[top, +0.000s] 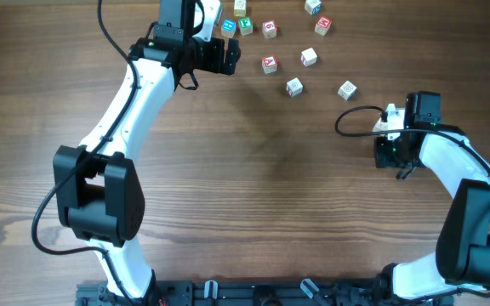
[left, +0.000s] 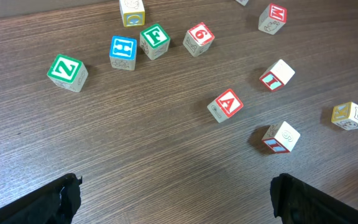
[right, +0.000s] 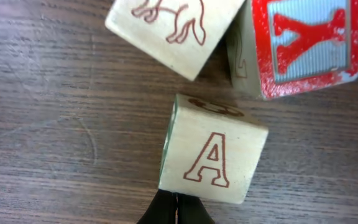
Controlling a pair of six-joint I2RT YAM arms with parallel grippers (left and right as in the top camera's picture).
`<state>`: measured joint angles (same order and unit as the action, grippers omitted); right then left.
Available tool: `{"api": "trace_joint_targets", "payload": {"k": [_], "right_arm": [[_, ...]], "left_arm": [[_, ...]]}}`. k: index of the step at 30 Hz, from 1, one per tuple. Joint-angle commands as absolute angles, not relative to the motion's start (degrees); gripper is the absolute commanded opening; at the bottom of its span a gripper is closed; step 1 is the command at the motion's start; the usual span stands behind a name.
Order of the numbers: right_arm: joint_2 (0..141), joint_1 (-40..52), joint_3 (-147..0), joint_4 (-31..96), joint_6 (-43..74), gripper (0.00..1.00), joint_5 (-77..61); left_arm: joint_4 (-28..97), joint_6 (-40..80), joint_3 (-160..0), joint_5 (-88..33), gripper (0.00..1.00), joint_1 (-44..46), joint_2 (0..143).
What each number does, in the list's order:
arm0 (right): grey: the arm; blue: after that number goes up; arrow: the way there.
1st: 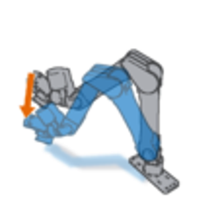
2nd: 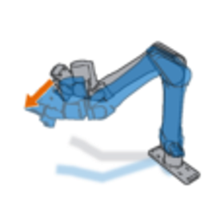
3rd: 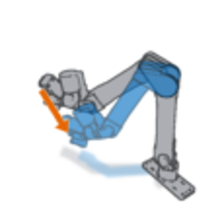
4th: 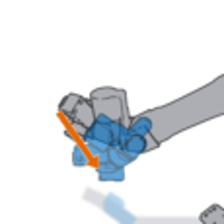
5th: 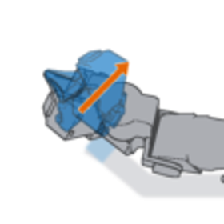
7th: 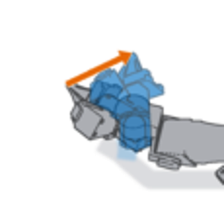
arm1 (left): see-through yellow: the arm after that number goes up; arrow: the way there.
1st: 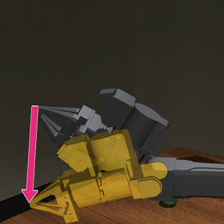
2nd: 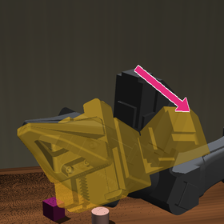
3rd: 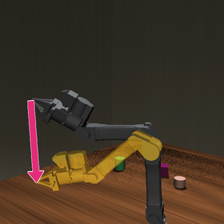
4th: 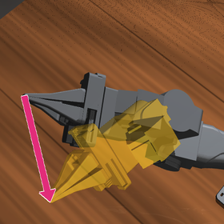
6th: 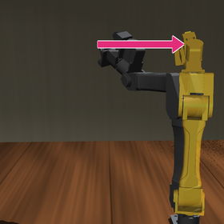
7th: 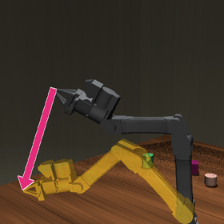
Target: Form a circle
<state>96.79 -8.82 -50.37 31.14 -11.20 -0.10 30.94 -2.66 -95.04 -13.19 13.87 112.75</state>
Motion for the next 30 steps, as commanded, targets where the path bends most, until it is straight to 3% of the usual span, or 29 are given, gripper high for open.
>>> {"api": "trace_joint_targets", "payload": {"k": [1,30], "right_arm": [[97.58,-8.88,-50.17,31.57,-10.55,0.04,0.84],[97.56,-8.86,-50.19,30.13,-5.98,0.04,0.27]], "left_arm": [[30.94,-2.50,-94.76,-13.47,1.00,14.13,113.25],[30.94,-2.50,-94.76,-13.45,1.00,14.13,113.25]]}}
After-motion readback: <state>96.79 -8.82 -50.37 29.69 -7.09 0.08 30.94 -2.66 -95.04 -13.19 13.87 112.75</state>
